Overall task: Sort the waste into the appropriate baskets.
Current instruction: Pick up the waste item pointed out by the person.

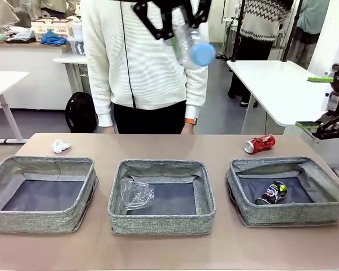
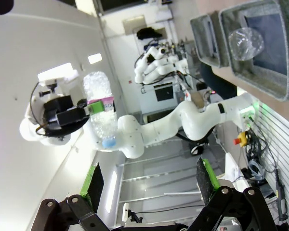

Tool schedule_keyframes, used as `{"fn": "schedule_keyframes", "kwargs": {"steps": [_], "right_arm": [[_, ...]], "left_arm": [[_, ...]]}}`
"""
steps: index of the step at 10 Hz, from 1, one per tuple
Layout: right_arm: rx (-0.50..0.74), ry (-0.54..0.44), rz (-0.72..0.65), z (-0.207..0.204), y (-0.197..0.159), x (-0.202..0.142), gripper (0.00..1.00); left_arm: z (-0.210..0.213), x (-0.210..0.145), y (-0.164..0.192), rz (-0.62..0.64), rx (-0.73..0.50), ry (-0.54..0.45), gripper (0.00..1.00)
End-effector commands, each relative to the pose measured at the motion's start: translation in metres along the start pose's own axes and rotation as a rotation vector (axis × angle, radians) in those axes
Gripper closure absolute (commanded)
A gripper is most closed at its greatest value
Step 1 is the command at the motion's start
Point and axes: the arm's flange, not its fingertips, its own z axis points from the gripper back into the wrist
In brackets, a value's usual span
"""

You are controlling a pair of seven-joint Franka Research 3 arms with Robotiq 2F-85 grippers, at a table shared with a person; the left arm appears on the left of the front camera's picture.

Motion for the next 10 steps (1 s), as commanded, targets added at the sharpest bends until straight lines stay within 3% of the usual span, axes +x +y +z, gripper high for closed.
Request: {"fn": "schedule_keyframes", "kwargs": {"steps": [1,2,3,5,6,7,9,10], "right_arm": [[0.012,-0.001,0.005,-0.001,0.001,-0.001,0.00],[0.012,-0.001,0.005,-0.001,0.001,-0.001,0.00],[0.012,-0.001,0.005,-0.001,0.001,-0.001,0.00],[0.012,-0.001,0.005,-0.001,0.001,-0.001,0.00],[0.012,-0.001,0.005,-0.001,0.001,-0.001,0.00],[0.012,-0.001,0.005,-0.001,0.001,-0.001,0.00],[0.012,-0.001,0.005,-0.001,0.001,-0.001,0.00],[0.012,-0.001,0.005,-0.001,0.001,-0.001,0.00]], "left_arm": [[0.011,0.009,-0.003,-0.046,0.021,0.053,0.77],[0.010,0.015,0.001,-0.094,0.046,0.099,0.77],[0.002,-0.001,-0.005,-0.020,-0.002,0.023,0.77],[0.002,-0.001,-0.005,-0.020,-0.002,0.023,0.77],[0.002,0.004,-0.006,-0.042,0.010,0.056,0.77],[0.003,0.003,0.001,-0.160,0.047,0.028,0.77],[0.006,0.003,0.011,-0.260,0.098,-0.020,0.77],[0.006,0.005,0.016,-0.207,0.087,-0.062,0.77]]}}
